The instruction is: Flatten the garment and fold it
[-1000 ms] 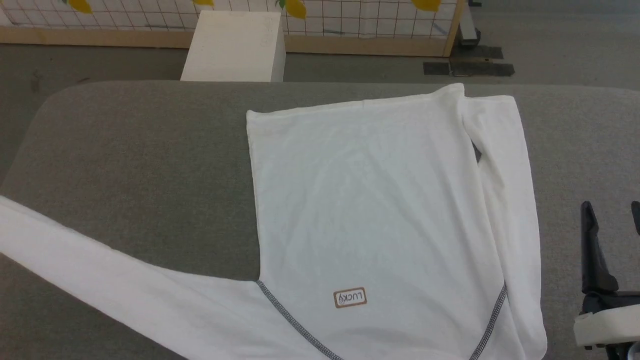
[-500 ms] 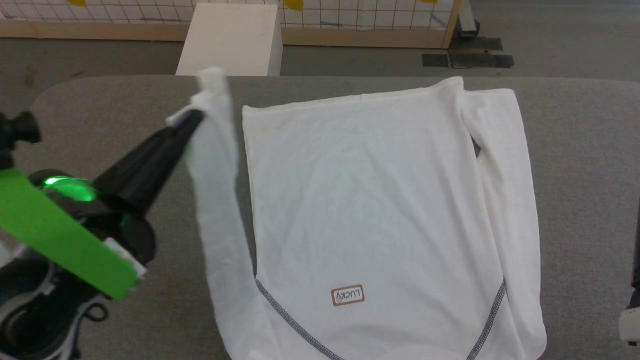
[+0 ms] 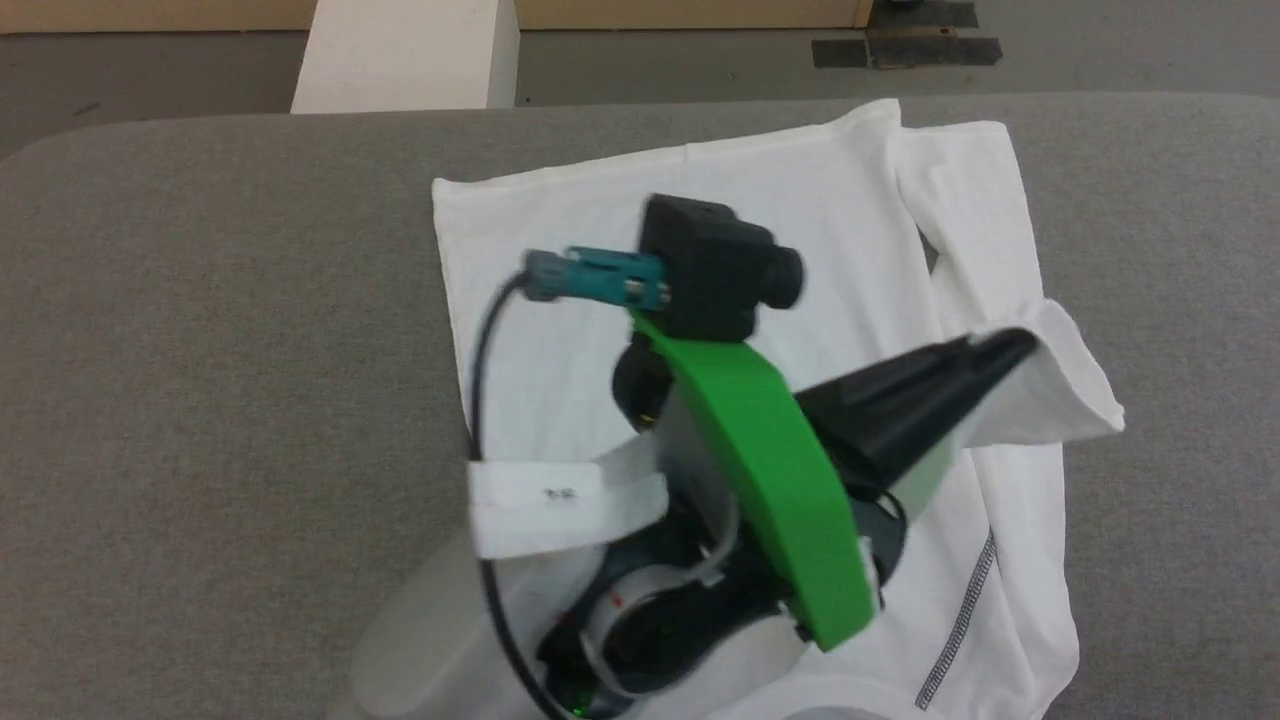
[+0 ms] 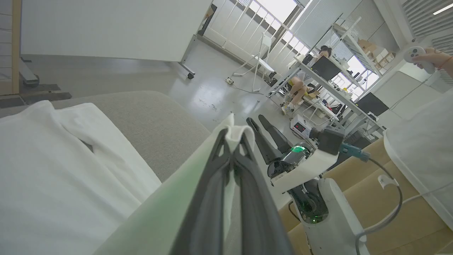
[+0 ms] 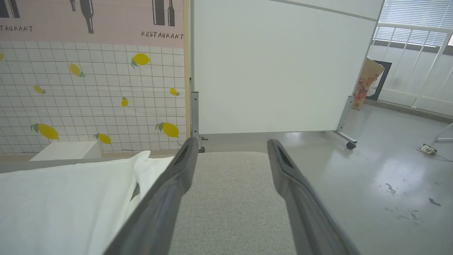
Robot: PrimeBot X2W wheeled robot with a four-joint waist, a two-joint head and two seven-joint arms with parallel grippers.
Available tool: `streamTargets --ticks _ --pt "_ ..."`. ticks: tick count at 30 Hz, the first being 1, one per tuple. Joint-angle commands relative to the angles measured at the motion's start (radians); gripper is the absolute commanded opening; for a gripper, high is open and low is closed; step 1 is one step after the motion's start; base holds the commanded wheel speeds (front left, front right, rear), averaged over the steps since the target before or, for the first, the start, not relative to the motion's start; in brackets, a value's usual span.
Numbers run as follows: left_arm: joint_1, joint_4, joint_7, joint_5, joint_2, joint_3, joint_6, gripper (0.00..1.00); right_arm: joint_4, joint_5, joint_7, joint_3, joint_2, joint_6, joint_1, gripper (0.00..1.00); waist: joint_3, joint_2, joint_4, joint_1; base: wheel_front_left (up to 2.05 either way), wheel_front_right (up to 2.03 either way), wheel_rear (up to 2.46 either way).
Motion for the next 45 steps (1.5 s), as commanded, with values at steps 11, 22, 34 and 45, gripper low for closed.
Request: streamTargets --ticks 11,22,34,45 --pt "0.012 0.560 -0.170 0.143 -0.073 -0.237 -0.111 0.00 0.012 0.030 -0.017 0.014 0.001 -0.002 -0.043 1.00 0.139 -0.0001 -0.133 0.0000 0.00 0.00 0.00" --pt "-0.039 0.860 -0.286 0.095 -0.080 -0.343 -0.151 1.00 0.063 0.026 -0.045 0.062 0.001 -0.002 -0.066 1.00 0.157 -0.0001 -0.196 0.0000 0.00 0.00 0.00" --pt "-0.148 0.706 -0.462 0.051 -0.047 -0.257 -0.121 1.00 0.057 -0.005 -0.013 0.064 0.001 -0.002 -0.022 1.00 -0.011 -0.0001 -0.089 0.0000 0.00 0.00 0.00" --pt "-0.013 0.419 -0.690 0.180 0.295 -0.025 0.130 1.00 0.059 0.001 -0.001 0.104 0.001 -0.002 0.008 1.00 -0.073 -0.0001 -0.026 0.0000 0.00 0.00 0.00"
